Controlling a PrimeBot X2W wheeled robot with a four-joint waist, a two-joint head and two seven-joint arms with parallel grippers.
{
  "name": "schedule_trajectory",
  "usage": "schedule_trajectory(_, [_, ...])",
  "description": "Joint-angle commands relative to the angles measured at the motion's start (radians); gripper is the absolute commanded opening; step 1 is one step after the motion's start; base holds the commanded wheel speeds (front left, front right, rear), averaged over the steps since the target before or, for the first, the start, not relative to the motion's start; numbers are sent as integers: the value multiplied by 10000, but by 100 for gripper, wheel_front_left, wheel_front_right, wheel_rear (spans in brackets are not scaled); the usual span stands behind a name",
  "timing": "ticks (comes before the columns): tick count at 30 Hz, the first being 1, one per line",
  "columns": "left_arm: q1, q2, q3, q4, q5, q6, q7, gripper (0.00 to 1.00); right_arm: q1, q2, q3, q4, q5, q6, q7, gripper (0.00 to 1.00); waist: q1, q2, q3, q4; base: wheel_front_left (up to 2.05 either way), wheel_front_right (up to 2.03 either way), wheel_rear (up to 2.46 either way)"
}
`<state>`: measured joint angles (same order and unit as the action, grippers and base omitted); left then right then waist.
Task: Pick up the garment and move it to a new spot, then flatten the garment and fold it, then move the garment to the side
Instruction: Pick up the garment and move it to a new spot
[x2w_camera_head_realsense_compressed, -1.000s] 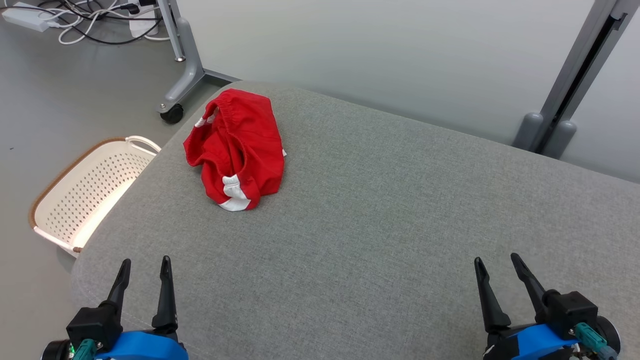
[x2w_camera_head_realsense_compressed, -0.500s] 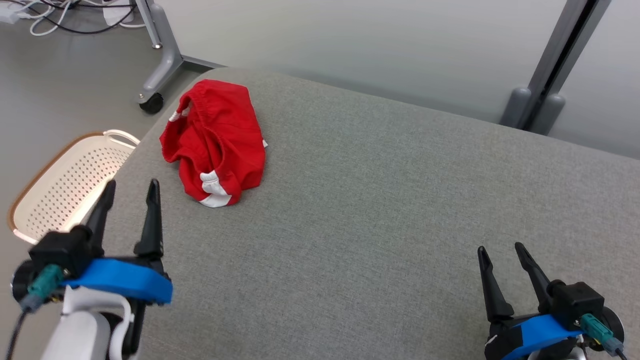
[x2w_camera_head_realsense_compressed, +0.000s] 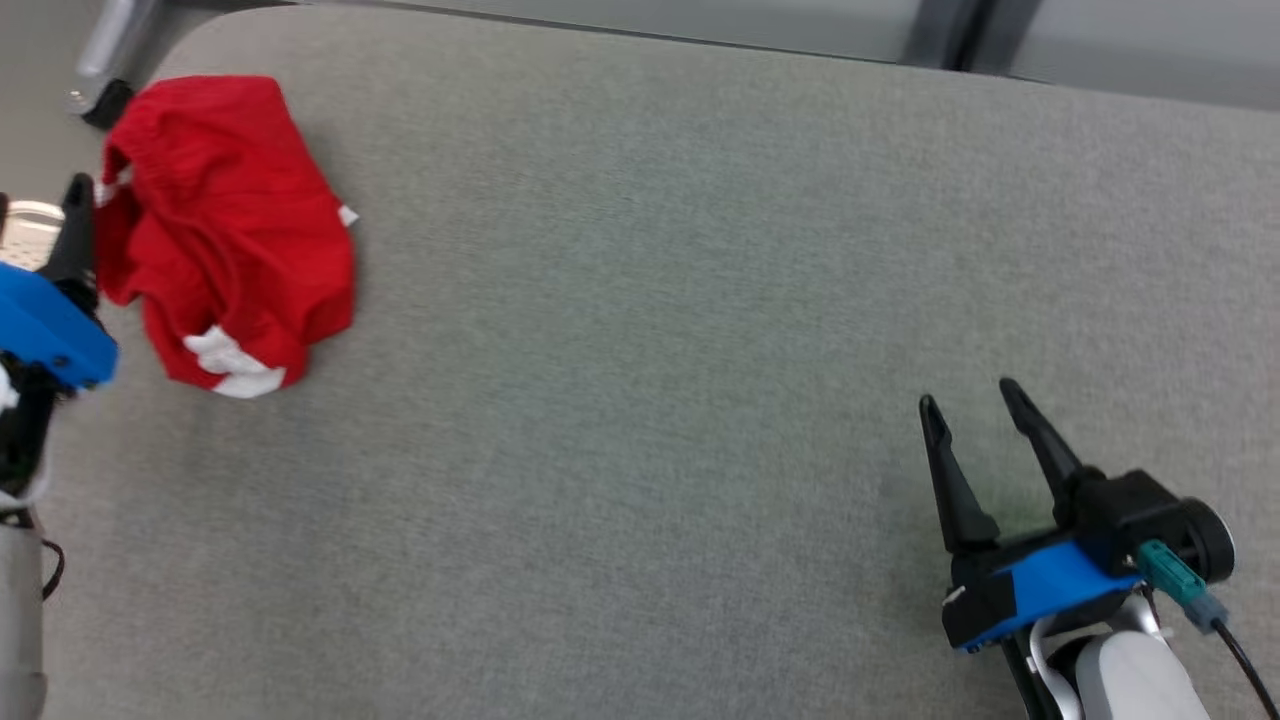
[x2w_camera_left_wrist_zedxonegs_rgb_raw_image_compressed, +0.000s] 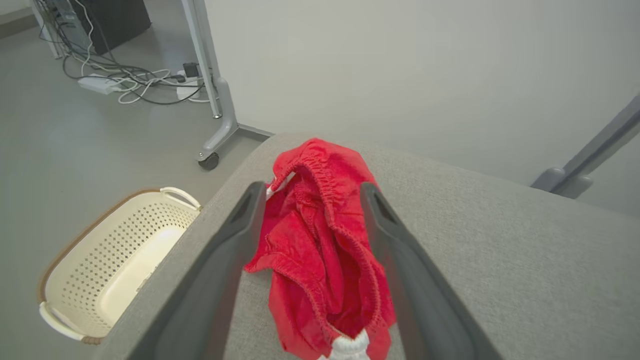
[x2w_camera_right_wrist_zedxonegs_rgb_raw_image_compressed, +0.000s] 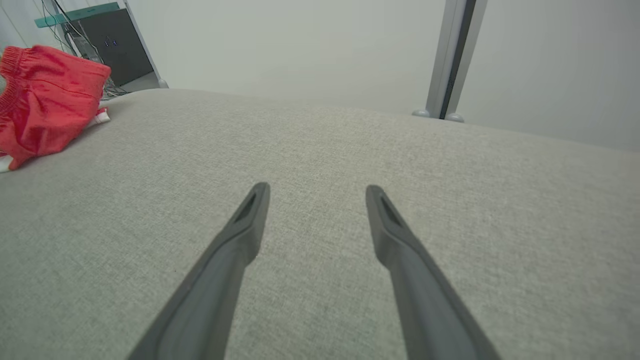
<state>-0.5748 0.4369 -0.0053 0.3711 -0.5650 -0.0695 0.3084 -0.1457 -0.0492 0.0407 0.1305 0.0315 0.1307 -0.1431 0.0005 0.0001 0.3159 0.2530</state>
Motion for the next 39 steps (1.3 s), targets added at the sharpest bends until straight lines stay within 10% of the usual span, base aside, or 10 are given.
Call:
schedule_trajectory(1, [-366, 40, 143, 169, -156, 59, 111, 100, -193, -50, 57, -149, -89, 3, 76, 100, -5, -1, 276, -164, 0, 0, 0])
schedule_trajectory(15, [-792, 285, 1093, 2595, -1352, 766, 1481, 100, -413, -264, 119, -1221, -185, 2, 489, 100, -5, -1, 1870, -1817, 0, 0, 0])
schedule_trajectory(16, [-819, 322, 1101, 2611, -1358, 761, 1500, 9, -379, -254, 89, -1238, -157, 2, 468, 100, -5, -1, 1851, -1857, 0, 0, 0])
schedule_trajectory(17, [-780, 368, 1073, 2685, -1336, 783, 1570, 0, -371, -240, 77, -1229, -133, 2, 446, 100, -5, -1, 1811, -1903, 0, 0, 0])
schedule_trajectory(39, [-2044, 495, -641, -1371, -948, -398, 1427, 0, 211, -21, 208, 14, 1029, 2, -252, 100, -5, -1, -1690, -2480, 0, 0, 0])
